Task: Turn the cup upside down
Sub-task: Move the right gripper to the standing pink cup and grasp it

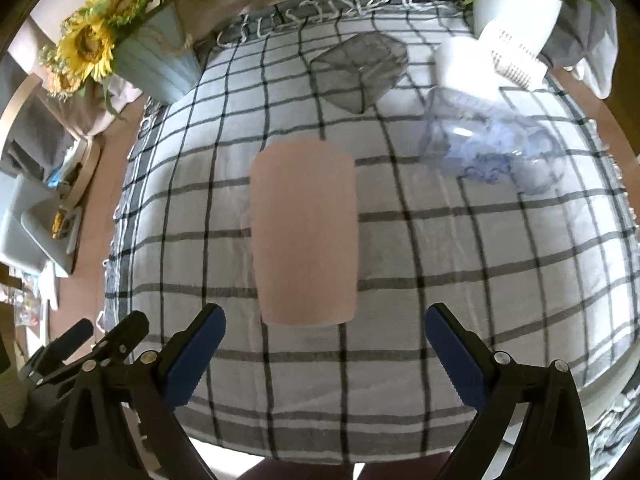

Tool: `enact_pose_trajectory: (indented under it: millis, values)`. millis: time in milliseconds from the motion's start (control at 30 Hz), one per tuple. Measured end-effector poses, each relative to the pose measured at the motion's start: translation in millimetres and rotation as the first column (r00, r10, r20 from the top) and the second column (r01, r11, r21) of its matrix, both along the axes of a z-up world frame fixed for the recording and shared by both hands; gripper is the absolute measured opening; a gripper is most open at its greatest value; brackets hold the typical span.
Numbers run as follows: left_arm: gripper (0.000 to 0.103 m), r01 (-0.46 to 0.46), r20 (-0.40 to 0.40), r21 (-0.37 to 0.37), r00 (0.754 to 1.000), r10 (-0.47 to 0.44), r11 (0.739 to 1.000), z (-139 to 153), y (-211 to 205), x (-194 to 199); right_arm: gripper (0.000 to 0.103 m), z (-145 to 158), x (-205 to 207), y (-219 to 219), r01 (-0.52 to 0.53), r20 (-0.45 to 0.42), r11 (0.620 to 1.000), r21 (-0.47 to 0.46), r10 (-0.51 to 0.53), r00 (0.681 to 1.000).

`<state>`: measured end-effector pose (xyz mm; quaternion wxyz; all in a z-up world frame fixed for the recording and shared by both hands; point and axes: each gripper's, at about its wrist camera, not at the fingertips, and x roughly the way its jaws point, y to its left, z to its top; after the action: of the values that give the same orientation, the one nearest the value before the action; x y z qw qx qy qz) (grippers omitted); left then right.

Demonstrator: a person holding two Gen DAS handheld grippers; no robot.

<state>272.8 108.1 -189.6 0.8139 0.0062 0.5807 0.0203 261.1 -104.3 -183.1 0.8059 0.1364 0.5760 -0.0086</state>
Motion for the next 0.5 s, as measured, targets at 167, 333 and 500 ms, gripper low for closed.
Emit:
enact_pose_trajectory:
  millis: [167, 333, 500]
  values:
    - [0.095, 0.027, -0.015, 0.017, 1.000, -0.027, 0.999, -13, -4, -1, 0.091, -16, 2, 6, -0.011, -0.009, 1.000, -0.008, 0.011, 1.000]
    - [0.095, 0.048, -0.029, 0.020, 0.998, -0.047, 0.999, -21, -7, 1, 0.086, -23, 5, 6, -0.001, -0.006, 1.000, -0.016, 0.001, 1.000]
    - [0.095, 0.070, -0.026, 0.028, 0.997, -0.069, 0.997, -21, -8, 3, 0.075, -28, 8, 10, -0.007, 0.004, 1.000, -0.003, 0.007, 1.000]
